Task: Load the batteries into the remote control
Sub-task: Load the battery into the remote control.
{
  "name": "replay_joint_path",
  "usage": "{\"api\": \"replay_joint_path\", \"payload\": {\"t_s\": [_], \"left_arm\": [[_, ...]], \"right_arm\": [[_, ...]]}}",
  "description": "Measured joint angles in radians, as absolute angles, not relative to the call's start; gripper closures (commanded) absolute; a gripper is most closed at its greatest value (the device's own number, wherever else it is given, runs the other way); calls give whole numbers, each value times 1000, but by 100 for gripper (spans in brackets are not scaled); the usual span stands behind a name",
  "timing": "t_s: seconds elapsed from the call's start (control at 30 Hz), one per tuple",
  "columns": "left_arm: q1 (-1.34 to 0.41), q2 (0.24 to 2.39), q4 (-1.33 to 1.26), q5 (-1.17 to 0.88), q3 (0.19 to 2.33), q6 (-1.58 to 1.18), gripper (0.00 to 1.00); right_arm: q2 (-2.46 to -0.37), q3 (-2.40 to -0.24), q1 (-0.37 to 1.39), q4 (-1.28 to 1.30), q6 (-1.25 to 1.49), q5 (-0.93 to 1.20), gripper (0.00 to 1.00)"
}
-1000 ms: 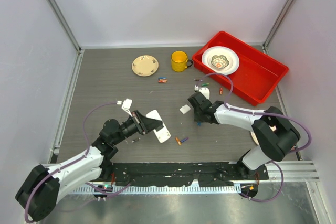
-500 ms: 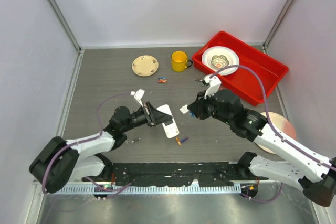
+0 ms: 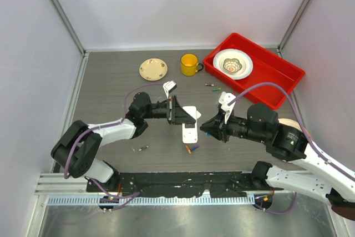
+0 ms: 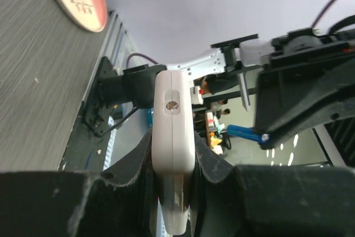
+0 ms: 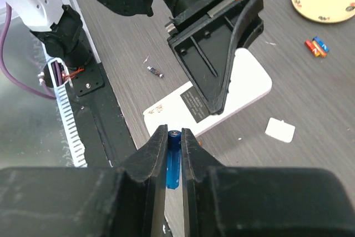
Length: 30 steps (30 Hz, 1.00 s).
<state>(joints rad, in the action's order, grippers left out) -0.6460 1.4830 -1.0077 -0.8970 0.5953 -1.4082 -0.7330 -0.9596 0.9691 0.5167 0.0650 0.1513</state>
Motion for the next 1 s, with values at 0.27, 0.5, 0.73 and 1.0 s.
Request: {"api": "replay_joint_path", "payload": {"t_s": [0.27,0.5,0.73,1.0], "left_arm": [[-682,1408,-369,-928,792,-1054,100],[-691,1411,-166,-955,805,-948,100],[-691,1413,-159,-970,805,-941,100],[-691,1412,-208,-969,796,-971,100]], "right_arm": [[-797,-1008,1060,525,-70,149,99],[-945,-1028,1229,514,-150,46,99],[-1031,-1042,1374,492,-225,-110,99],[-1034,-1025,1399,427,-241,-197,99]]}}
